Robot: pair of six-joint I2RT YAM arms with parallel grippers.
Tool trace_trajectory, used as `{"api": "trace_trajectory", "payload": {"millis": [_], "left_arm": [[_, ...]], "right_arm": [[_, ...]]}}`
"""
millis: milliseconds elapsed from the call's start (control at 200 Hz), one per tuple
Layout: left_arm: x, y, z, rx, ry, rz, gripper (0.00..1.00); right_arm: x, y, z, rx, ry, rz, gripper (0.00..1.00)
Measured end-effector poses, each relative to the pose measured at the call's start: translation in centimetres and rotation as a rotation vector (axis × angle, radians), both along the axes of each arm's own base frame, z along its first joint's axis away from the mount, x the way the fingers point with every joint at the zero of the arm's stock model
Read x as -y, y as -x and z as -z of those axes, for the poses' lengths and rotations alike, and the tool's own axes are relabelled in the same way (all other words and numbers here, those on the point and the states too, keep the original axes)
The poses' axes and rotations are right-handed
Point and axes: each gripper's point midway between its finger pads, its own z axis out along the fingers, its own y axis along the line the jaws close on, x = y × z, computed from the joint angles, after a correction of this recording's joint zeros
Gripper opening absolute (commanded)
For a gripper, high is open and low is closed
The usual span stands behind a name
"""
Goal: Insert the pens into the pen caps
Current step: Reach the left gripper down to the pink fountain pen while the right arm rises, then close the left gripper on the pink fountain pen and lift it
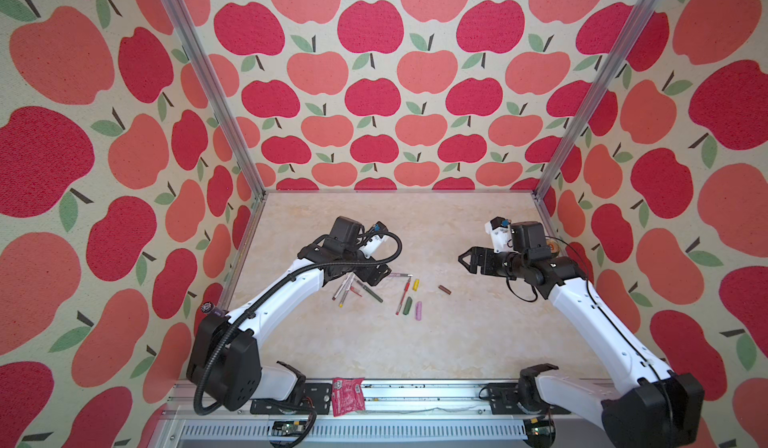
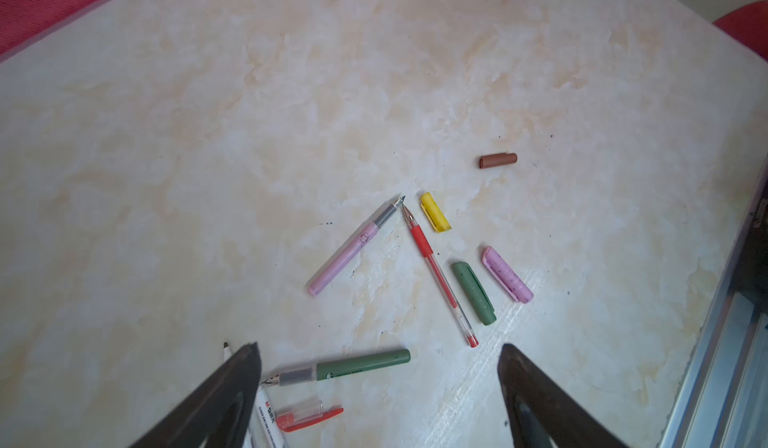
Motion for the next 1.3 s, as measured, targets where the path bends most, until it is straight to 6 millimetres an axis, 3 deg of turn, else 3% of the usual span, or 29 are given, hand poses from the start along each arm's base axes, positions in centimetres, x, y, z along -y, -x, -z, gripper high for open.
{"api": "trace_trajectory", "payload": {"millis": [180,410,730,976,1296], "left_arm": [[1.9,-0.6,3.8,-0.104,-0.135,0.094,0.85],[3.0,-1.2,8.0,-0.160,-0.282,0.156,0.79],[4.7,-4.4,10.6,-0.133,-0.375,0.186,0.73],[5.0,-4.4,13.3,-0.155,-0.443,0.228,0.67],[4.7,-4.6,13.2,-0.140,-0.480,0.259,0.43]], "right_arm": [[0.0,1.2,2.5,-0.084,0.010,-0.017,0.88],[-0.2,1.8,3.4,-0.116,0.002,-0.031,0.88],[-0.2,2.5,4.4,-0.144,-0.001,-0.040,0.88],[-0.1,2.6,4.2,-0.134,-0.004,-0.040,0.89],[-0.1,2.9,3.9,-0.120,-0.008,-0.040,0.89]]}}
